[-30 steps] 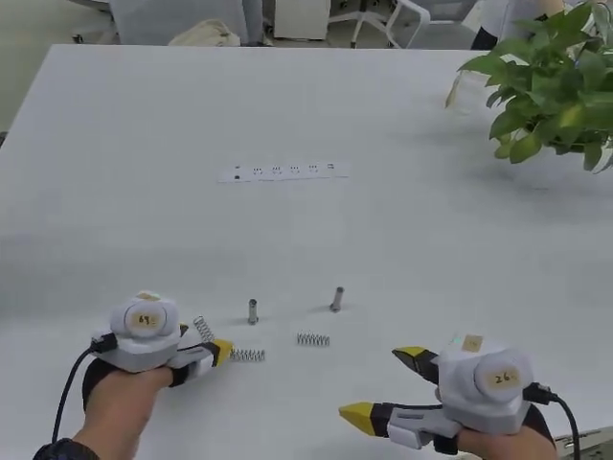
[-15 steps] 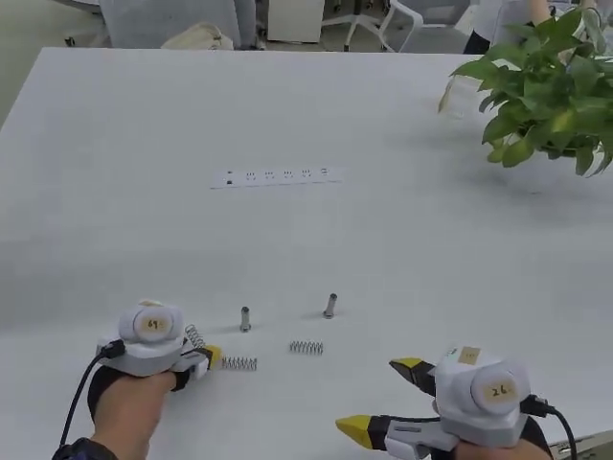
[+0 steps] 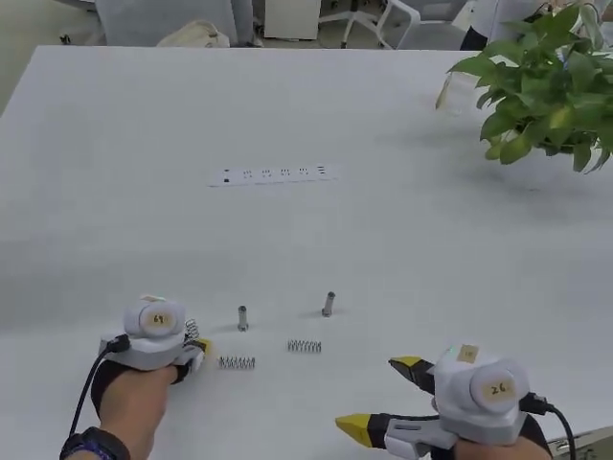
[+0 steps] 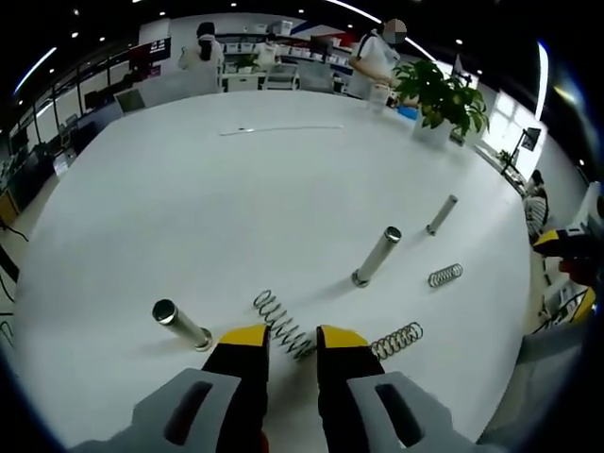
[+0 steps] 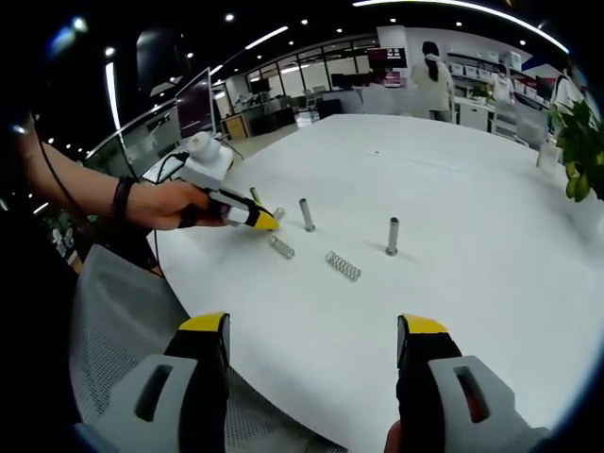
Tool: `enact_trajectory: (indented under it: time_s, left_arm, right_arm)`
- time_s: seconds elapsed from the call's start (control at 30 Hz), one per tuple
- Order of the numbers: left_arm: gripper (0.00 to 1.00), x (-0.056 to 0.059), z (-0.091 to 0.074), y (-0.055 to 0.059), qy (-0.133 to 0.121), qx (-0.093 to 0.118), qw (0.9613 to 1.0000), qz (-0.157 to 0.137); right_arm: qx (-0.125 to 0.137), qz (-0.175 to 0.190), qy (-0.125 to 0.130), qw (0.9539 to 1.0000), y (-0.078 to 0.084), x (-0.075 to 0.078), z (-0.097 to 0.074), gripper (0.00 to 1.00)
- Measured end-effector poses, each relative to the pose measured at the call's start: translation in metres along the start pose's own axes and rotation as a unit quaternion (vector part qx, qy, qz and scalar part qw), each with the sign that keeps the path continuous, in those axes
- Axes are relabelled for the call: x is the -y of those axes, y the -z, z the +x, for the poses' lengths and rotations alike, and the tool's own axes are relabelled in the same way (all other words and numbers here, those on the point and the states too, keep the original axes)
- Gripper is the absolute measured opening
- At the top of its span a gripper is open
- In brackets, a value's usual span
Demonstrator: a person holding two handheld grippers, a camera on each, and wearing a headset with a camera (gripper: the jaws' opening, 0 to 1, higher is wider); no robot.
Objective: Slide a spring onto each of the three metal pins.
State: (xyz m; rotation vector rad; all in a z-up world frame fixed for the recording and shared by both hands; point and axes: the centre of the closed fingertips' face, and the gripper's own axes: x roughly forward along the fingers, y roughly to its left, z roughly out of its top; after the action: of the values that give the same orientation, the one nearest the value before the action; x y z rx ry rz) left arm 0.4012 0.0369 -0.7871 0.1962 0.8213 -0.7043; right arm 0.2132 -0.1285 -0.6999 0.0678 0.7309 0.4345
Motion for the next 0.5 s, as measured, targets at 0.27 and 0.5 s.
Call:
enact_trajectory:
  time_s: [0.27, 0.5]
  left_arm:
    - [0.03, 0.001, -0.002, 0.002, -0.012, -0.007, 0.9994, 0.033]
    - [0.03, 0.002, -0.01, 0.014, -0.016, -0.022, 0.9979, 0.059]
  right_arm:
    - [0.0, 0.001, 0.0, 1.0, 0.001, -0.001, -0.001, 0.71]
    - [0.003, 0.004, 0.001, 1.0, 0.003, -0.001, -0.001, 0.71]
